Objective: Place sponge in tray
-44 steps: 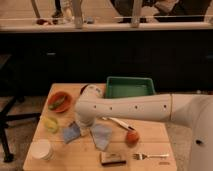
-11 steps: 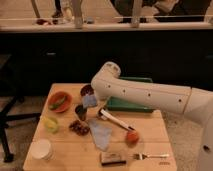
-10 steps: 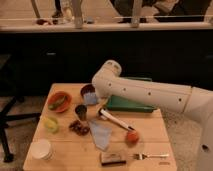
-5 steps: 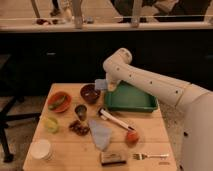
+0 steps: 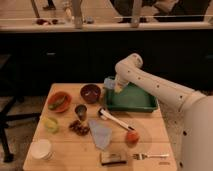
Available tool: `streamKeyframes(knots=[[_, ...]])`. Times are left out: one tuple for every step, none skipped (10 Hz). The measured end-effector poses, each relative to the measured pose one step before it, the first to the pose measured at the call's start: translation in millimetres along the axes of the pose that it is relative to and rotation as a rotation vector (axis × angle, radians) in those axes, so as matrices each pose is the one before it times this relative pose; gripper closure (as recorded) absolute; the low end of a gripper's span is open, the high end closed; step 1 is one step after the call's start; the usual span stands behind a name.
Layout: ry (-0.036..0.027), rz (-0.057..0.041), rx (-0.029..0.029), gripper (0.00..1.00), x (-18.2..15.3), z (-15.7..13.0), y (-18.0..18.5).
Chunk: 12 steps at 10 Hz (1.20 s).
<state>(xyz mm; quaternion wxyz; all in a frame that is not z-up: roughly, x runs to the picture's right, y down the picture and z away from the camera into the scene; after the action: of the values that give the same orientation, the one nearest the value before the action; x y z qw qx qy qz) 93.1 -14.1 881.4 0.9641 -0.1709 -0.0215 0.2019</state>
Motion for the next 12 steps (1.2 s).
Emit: streamKeyframes(knots=[[0.00408,0.01547,0.00051,1.00,3.78,1.93,-0.38],[0.00985,0.01854,-0.00068,1.00,5.50,2.57,-0.57],[0.01327,0.01967,0.00178,1.00,7.81,1.24,-1.79],[0.01322,0.02495,0.00170,1.00,9.03,0.52,-2.01],[0.00757,0.01716,0.00247,1.00,5.84,0.08,-1.57],[0.00745,0.01788,0.00222,1.00,6.00,0.64,-0.58],[0.00533,0.01695,0.00349,1.00,5.82,-0.20,-0.69],[0.00273,0.01446,0.00289,1.00,5.42,-0.22,-0.40],[-0.00049,0.01889,0.00308,1.00,6.85,-0.14,-0.25],[-0.00894,0.02387,0.00326,1.00,6.77,-0.56,-0.05],[-0.00779,0.01592,0.00235,1.00,5.03,-0.47,-0.56],[-0.01630,0.02356,0.00273,1.00,6.55,-1.09,-0.40]])
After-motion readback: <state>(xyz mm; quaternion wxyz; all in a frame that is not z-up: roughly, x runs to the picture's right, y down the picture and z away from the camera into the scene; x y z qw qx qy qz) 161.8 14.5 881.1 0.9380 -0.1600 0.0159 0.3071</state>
